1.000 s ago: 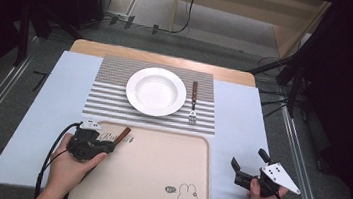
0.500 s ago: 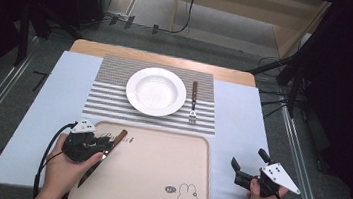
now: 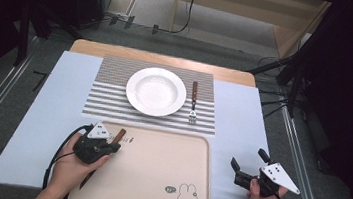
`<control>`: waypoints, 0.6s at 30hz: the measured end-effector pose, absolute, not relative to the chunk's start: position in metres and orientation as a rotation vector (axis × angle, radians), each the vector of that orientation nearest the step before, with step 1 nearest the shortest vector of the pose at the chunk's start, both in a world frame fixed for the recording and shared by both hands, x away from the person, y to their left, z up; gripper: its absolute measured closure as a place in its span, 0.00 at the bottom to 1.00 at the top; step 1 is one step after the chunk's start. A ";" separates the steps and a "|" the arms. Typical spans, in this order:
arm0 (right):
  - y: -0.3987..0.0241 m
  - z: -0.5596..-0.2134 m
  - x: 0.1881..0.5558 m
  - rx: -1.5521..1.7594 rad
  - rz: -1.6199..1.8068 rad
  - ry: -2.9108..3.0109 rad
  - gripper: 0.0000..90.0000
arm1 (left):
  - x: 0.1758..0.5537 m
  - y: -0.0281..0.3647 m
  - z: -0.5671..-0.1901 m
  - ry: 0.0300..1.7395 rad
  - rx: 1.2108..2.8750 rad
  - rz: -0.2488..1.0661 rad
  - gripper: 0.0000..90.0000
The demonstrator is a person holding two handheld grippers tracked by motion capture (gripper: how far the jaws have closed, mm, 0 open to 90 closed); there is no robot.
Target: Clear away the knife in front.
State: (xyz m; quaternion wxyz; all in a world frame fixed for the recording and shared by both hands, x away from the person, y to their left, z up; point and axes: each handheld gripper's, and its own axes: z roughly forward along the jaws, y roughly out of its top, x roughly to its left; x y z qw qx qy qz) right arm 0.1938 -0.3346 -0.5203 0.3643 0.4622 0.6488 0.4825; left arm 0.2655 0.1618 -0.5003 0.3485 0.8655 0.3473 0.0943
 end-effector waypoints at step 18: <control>-0.334 -0.520 0.194 1.189 1.231 1.672 0.00 | 0.264 0.196 -0.503 0.955 2.226 0.237 0.98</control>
